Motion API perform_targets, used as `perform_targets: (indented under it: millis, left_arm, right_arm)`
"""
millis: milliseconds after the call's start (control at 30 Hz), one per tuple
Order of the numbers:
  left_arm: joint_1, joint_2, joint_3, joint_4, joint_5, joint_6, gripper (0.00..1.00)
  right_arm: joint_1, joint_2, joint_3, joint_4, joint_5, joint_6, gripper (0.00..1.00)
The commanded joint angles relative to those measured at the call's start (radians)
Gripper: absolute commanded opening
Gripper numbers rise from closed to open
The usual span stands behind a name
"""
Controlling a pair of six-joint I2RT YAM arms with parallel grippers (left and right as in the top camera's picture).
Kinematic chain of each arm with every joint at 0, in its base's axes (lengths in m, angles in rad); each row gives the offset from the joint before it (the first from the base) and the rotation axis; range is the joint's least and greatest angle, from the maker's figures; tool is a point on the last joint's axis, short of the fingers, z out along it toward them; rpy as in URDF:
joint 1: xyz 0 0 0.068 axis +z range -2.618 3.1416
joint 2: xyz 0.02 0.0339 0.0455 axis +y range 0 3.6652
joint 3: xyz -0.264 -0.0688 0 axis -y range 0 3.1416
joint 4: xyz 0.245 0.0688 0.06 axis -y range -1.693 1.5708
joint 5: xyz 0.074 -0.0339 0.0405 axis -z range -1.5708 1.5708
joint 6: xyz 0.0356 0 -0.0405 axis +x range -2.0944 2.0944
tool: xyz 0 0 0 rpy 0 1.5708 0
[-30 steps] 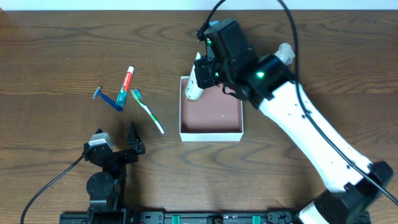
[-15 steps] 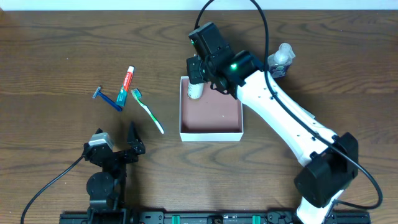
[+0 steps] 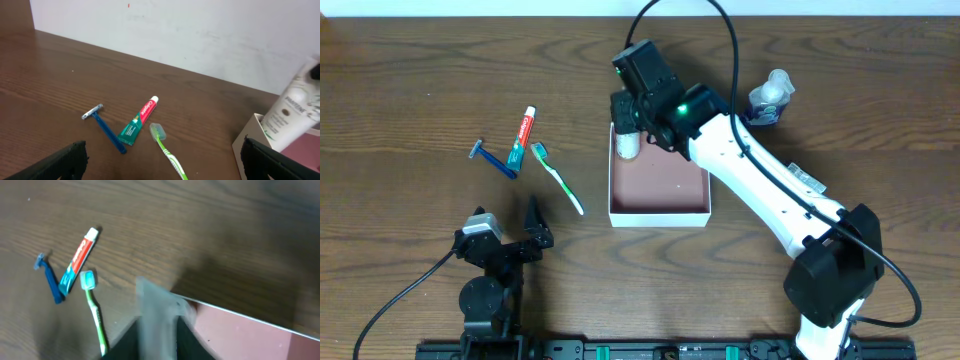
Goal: Pack container
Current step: 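Carry the tube over the box and stand it in the back-left corner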
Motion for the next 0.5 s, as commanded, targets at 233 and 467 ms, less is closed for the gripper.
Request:
perform_targets:
  millis: [233,467]
  left_arm:
    - [0.000,0.000,-0.022,-0.037,-0.009,0.021,0.98]
    - [0.000,0.000,-0.022,-0.037,-0.009,0.021,0.98]
  right_arm:
    - [0.033,0.014,0.014,0.013,0.011,0.107,0.44]
    - [0.033,0.014,0.014,-0.003,0.067,0.246,0.42]
